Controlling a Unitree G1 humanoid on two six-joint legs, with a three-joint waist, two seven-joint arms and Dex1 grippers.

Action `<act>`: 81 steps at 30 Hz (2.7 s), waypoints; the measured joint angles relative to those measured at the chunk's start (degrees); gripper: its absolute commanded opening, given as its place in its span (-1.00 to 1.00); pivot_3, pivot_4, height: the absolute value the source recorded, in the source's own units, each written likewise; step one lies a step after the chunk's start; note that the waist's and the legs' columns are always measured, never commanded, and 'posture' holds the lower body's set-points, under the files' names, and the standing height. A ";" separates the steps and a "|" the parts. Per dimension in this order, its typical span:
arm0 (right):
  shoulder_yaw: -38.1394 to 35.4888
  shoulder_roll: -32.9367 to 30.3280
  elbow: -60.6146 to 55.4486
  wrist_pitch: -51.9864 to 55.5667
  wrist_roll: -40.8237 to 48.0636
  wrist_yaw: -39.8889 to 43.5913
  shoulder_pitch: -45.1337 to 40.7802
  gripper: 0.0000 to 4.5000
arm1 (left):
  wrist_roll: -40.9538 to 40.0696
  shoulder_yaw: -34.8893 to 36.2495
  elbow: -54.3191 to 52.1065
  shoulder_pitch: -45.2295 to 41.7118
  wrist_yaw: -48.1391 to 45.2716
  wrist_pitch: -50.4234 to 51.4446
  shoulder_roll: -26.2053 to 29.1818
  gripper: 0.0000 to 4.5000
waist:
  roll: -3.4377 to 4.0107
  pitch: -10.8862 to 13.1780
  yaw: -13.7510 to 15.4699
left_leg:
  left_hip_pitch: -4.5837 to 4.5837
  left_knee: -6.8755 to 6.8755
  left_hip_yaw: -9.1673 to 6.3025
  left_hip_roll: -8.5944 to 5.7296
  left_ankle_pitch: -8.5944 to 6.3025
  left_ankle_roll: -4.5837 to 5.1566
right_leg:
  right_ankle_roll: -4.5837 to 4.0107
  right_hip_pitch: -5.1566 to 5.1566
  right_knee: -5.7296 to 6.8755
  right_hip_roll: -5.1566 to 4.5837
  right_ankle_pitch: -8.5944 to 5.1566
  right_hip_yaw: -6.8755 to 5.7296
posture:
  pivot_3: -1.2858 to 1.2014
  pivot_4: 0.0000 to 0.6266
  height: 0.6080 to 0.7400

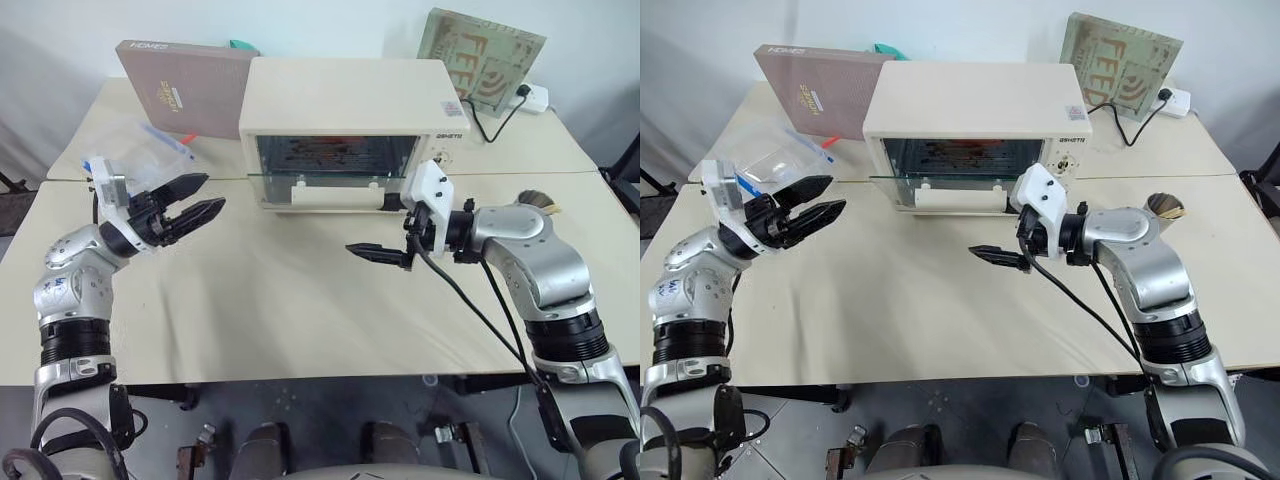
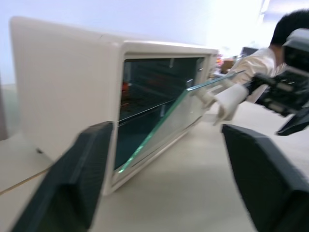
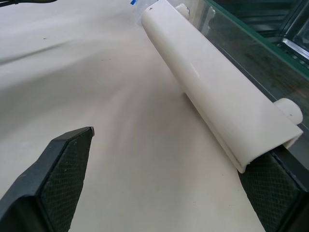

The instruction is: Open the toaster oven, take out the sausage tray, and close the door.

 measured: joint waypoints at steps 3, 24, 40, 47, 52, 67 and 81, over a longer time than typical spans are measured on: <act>0.06 0.20 -0.37 -0.01 -0.05 -0.42 0.34 1.00 | 0.14 -0.20 2.10 -2.57 -0.11 0.79 0.29 -0.20 | 0.00 0.00 0.03 | 0.00 0.00 0.00 0.00 0.00 0.00 | 0.00 0.00 0.00 0.00 0.00 0.00 | 0.03 -0.52 1.00; 1.26 -0.52 -10.66 6.27 -0.86 -5.63 7.16 1.00 | 13.45 -10.80 32.08 -24.45 -9.74 -10.68 -8.26 -0.99 | -0.03 0.01 0.20 | -0.12 -0.08 0.20 0.00 0.00 0.00 | 0.00 -0.28 0.11 -0.02 0.00 0.00 | 0.03 -0.52 1.00; 4.66 -4.65 -22.20 20.02 -2.44 -14.36 11.12 1.00 | 18.56 -12.21 36.26 -24.79 -14.17 -14.28 -8.82 -0.99 | -0.15 0.08 0.76 | -0.25 0.14 0.19 -0.01 -0.01 0.02 | 0.00 -0.34 0.15 -0.03 0.01 0.02 | 0.03 -0.52 1.00; 6.71 -8.27 -24.47 22.81 -3.49 -15.18 12.26 1.00 | 21.19 -14.19 36.53 -24.79 -15.79 -16.29 -8.79 -0.99 | -0.15 0.08 1.03 | -0.27 0.23 0.19 -0.01 -0.03 0.05 | 0.00 -0.35 0.22 -0.03 0.01 0.02 | 0.03 -0.52 1.00; 6.69 -10.88 -26.01 24.26 -3.60 -15.38 14.17 1.00 | 23.49 -15.71 37.10 -25.53 -15.96 -17.55 -8.72 -0.99 | -0.15 0.08 1.54 | -0.30 0.44 0.19 0.00 -0.08 0.10 | 0.00 -0.35 0.32 -0.04 0.01 0.04 | 0.03 -0.52 1.00; -3.68 -26.67 -33.02 29.33 1.64 -8.81 23.49 1.00 | 29.22 -19.05 40.84 -26.28 -17.53 -22.11 -8.75 -0.99 | -0.22 0.12 1.84 | -0.51 0.75 0.19 0.00 -0.18 0.20 | 0.00 -0.41 0.38 -0.06 0.01 0.05 | 0.03 -0.52 1.00; 0.76 -14.40 -24.76 26.88 5.56 -14.30 0.36 1.00 | 35.15 -24.73 40.65 -25.50 -17.39 -33.69 -8.73 -0.99 | -0.28 0.14 1.60 | -0.51 0.84 0.27 0.06 -0.20 0.17 | -0.02 -0.57 0.60 -0.07 0.02 0.08 | 0.03 -0.52 1.00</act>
